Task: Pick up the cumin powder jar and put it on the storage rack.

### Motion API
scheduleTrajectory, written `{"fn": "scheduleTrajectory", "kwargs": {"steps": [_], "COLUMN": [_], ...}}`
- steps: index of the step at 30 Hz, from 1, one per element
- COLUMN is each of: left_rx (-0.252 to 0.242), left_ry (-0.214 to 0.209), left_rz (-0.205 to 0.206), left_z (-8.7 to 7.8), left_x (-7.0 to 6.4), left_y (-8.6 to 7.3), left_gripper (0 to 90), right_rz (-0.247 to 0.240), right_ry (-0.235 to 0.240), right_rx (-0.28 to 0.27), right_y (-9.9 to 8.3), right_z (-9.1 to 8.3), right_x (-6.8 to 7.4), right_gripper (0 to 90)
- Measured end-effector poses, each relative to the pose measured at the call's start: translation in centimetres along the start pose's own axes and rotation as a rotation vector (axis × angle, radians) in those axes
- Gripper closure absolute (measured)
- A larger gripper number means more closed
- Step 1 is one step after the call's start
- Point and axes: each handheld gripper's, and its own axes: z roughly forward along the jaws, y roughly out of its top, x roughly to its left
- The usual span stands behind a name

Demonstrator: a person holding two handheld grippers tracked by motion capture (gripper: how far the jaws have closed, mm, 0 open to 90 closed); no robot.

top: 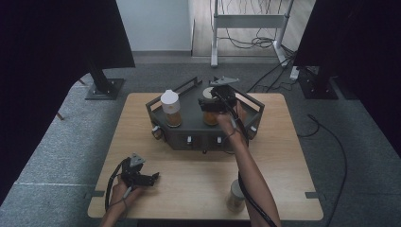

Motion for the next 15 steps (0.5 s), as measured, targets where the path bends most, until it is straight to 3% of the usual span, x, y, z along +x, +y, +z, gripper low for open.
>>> {"fn": "scheduleTrajectory", "kwargs": {"steps": [8,15], "left_rx": [-0.001,-0.001], "left_ry": [0.0,0.0], "left_rz": [0.0,0.0], "left_z": [0.0,0.0], "left_x": [0.0,0.0], "left_y": [0.0,0.0], "left_gripper": [0.0,0.0], "right_rz": [0.007,0.02], "right_ry": [0.003,0.005], "right_rx": [-0.015,-0.053], "right_y": [-0.5,-1.4], "right_z": [0.0,-1.0], "right_x": [0.0,-0.5], "right_gripper": [17.0,16.9]}}
